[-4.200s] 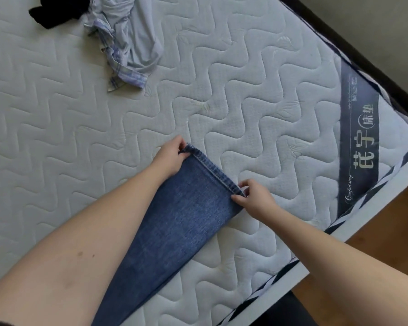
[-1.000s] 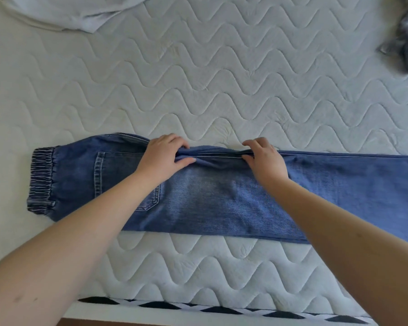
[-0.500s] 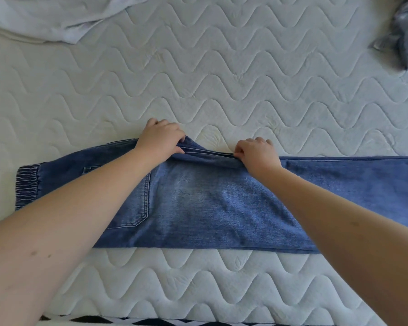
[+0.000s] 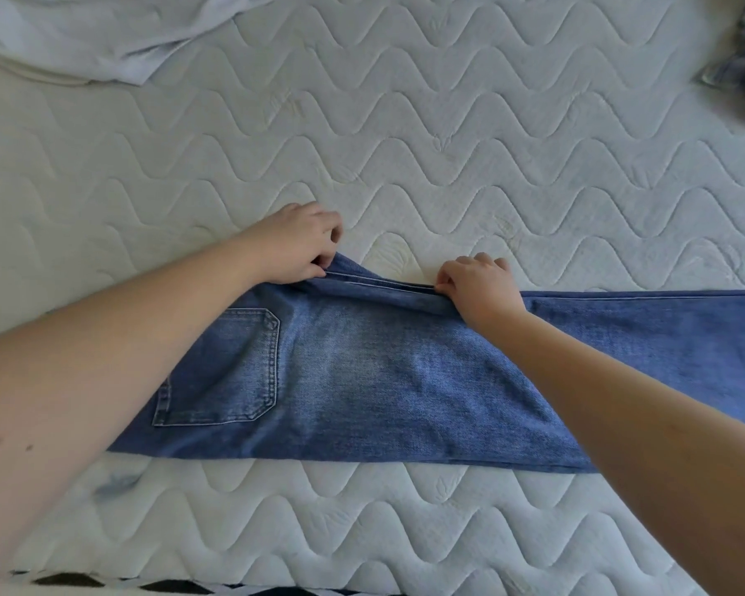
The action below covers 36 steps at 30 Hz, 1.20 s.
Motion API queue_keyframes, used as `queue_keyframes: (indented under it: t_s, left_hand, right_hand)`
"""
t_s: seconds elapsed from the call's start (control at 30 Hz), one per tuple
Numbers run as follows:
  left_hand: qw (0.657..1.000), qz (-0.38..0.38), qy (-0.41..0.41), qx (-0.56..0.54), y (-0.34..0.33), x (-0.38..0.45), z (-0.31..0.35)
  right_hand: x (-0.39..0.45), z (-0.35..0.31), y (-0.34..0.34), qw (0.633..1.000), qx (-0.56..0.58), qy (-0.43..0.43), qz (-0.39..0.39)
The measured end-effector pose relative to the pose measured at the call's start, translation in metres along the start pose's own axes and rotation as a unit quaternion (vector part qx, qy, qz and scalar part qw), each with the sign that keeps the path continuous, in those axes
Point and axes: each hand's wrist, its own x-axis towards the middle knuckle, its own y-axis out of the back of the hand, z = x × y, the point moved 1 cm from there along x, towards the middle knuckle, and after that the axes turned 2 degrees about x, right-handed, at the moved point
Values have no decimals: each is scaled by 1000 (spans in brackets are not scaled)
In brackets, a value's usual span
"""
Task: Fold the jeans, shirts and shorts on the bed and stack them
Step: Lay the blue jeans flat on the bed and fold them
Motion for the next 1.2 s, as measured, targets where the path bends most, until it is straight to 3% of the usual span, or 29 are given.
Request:
queue_keyframes:
  t_s: [0.07,0.23,0.33,0.4,0.47,0.53,0.7,0.9,0.97,1.1,1.2]
  left_hand:
    - [998,5,-7,-59,4,-7,-3]
    - [983,-13,74,-169,0,-22,-4]
    - [970,16,112,-217,-5,-29,2]
    - [953,22,127,-274,-6,-36,8]
    - [945,-5,121,-305,-5,-46,15]
    - [952,-18,111,-285,-7,-57,23]
    - [950,140,151,-233,-23,-90,47]
    - [960,234,112,-107,-50,-121,89]
    - [962,232,117,-82,-66,-123,103]
    - [971,177,160,-9,-96,-121,122]
    - [971,154,179,27,-116,-126,133]
  right_hand:
    - [-2,0,0,1000,6,5,3]
    - [-17,-2,4,994,103,36,15]
    - [-28,-4,6,981,191,22,-37]
    - [-34,-10,5,979,174,45,-99]
    - [-37,-18,0,986,108,72,-107]
    - [-37,-25,-4,994,69,72,-48]
    - [-51,-40,-8,982,152,32,108]
    - [-87,-39,-27,964,75,95,239]
    - [-97,-33,-39,970,13,104,220]
    - [-117,-24,-69,994,-71,75,31]
    - [-118,-23,-82,994,-91,43,-35]
